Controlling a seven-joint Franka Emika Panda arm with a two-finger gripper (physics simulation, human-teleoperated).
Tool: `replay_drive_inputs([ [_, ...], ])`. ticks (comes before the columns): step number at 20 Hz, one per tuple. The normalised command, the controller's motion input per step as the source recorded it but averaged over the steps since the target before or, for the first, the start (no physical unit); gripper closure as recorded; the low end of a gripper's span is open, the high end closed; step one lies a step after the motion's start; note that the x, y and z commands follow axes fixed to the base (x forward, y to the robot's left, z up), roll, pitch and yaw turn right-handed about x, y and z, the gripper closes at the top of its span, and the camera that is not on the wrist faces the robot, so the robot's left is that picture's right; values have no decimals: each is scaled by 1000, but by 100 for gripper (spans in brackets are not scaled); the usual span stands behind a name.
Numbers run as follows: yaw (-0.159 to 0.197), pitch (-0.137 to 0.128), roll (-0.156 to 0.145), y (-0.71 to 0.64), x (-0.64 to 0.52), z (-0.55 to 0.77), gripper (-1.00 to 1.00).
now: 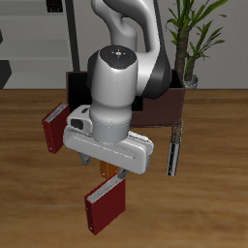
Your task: Place the left red book into the back desk caddy's back compartment
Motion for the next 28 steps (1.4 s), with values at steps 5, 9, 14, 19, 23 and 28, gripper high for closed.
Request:
replay_drive_inputs([
  [5,-51,29,8,-19,61,-193,-100],
  [9,-70,12,48,129,85,-157,-100],
  [14,-88,31,10,6,101,-294,-100],
  [19,-51,20,-11,-65,67,-308,-100],
  [23,-24,29,-19,-73,36,-201,-100],
  [28,-42,25,-11,-64,56,-210,-100],
])
